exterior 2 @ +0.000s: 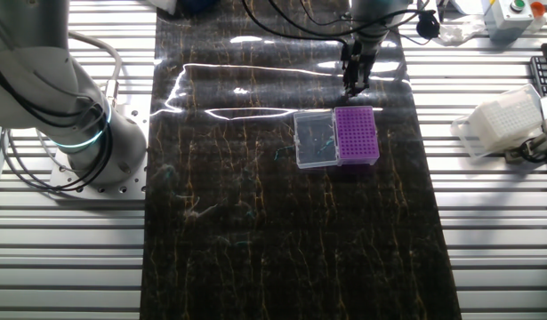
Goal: Insert a small pipette tip into the holder for small pipette tips
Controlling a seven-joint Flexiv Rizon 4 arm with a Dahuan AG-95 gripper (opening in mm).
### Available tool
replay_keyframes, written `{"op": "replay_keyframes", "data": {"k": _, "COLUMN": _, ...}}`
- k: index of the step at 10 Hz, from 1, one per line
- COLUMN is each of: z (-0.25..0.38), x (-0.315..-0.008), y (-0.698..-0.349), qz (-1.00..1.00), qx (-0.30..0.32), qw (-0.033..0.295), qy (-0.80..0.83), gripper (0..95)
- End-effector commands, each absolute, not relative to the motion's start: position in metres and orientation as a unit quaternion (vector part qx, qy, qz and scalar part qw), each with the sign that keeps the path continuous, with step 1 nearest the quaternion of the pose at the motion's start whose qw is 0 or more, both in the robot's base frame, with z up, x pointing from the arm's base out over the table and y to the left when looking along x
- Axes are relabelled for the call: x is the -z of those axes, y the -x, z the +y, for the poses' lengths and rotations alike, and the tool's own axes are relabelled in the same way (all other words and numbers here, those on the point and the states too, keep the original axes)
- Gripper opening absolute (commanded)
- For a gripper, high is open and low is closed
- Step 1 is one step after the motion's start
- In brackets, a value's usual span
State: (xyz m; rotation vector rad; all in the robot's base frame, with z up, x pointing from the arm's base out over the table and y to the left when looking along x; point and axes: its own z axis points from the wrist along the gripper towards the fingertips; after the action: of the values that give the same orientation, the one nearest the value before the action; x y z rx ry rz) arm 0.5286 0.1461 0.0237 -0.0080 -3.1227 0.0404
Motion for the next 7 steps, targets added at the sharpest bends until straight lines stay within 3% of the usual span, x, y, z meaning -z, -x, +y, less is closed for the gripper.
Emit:
{"op": "replay_keyframes", "data": {"k": 1, "z": 0.1464, "x": -0.0195, "y": -0.5287, "qz": -1.0, "qx": -0.013, "qw": 0.007, "qy": 0.0, "gripper": 19.0}}
{"op": "replay_keyframes", "data": {"k": 2, "z": 0.1464, "x": -0.0187, "y": -0.5285, "qz": -1.0, "qx": -0.013, "qw": 0.007, "qy": -0.004, "gripper": 19.0}}
{"op": "replay_keyframes", "data": {"k": 3, "z": 0.1464, "x": -0.0183, "y": -0.5283, "qz": -1.0, "qx": -0.012, "qw": 0.007, "qy": -0.008, "gripper": 0.0}}
{"op": "replay_keyframes", "data": {"k": 7, "z": 0.1461, "x": -0.0168, "y": -0.5263, "qz": -1.0, "qx": -0.007, "qw": 0.01, "qy": -0.025, "gripper": 0.0}}
